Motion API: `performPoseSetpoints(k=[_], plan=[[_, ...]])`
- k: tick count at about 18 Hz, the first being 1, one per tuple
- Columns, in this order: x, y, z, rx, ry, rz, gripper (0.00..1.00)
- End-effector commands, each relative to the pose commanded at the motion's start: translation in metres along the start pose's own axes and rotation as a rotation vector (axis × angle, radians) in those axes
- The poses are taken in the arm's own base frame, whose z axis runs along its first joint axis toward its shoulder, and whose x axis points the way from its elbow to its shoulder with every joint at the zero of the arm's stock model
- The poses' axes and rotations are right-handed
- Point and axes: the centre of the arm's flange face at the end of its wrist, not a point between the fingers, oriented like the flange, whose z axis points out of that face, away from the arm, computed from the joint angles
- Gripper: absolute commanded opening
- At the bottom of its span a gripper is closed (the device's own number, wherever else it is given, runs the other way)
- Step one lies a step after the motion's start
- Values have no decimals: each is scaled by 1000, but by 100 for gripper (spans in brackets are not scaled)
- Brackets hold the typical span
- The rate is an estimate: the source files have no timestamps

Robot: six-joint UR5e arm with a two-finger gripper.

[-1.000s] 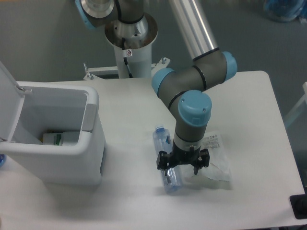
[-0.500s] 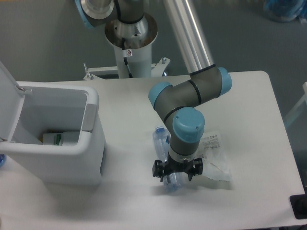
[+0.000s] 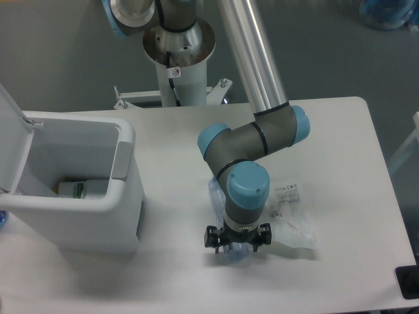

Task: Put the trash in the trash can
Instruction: 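Rotate the gripper to align with the bottle and descend, then close the gripper around the bottle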

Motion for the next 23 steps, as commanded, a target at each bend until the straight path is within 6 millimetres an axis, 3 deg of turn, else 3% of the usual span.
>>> performPoseSetpoints(k=[13, 23], plan=[[0, 2, 1, -4, -7, 6, 90], [-4, -3, 6, -14, -32, 1, 90]])
